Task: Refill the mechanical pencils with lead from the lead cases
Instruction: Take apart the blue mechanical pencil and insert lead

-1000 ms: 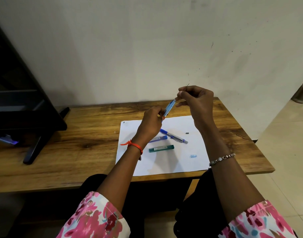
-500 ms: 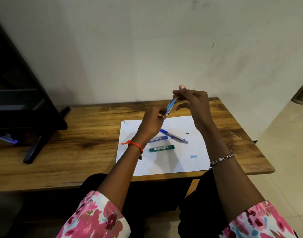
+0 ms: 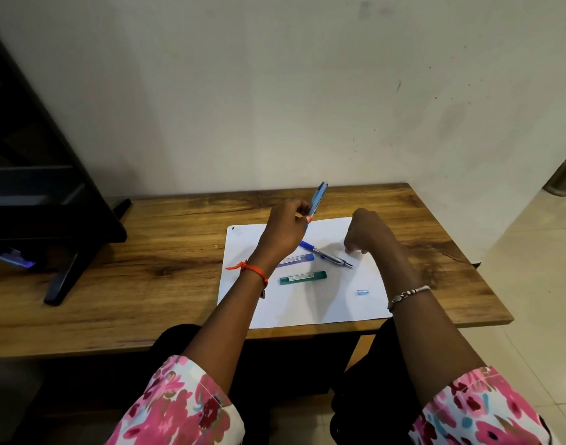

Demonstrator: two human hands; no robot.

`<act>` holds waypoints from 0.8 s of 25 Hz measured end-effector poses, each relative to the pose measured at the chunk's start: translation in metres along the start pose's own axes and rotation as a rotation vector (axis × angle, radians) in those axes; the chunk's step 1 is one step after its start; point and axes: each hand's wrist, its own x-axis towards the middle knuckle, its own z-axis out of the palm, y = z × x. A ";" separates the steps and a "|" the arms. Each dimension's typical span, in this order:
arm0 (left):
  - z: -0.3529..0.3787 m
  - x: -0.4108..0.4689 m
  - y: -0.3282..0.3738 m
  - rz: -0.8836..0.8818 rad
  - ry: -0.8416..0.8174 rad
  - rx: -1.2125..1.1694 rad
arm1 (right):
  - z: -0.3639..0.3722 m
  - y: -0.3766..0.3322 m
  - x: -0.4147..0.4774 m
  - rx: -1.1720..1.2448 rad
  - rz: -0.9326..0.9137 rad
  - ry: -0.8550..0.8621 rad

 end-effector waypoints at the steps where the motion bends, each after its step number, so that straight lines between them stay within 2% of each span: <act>1: 0.000 0.000 0.000 0.004 -0.003 0.001 | 0.003 -0.002 -0.002 -0.028 -0.009 0.020; 5: 0.001 0.000 0.000 0.004 -0.007 0.006 | 0.008 -0.007 -0.002 0.002 -0.009 0.045; 7: 0.001 0.001 0.000 0.000 -0.011 -0.001 | 0.001 -0.009 0.001 0.143 -0.024 0.047; 11: 0.001 0.002 -0.002 0.002 -0.011 -0.007 | -0.017 -0.014 -0.005 0.953 -0.275 0.232; 13: 0.001 0.002 -0.003 0.005 -0.018 -0.003 | -0.022 -0.014 -0.011 1.205 -0.396 0.274; 15: 0.001 0.002 -0.004 0.010 -0.018 -0.005 | -0.022 -0.017 -0.013 1.252 -0.471 0.275; 20: 0.002 0.002 -0.005 0.010 -0.026 0.005 | -0.018 -0.020 -0.013 1.245 -0.504 0.263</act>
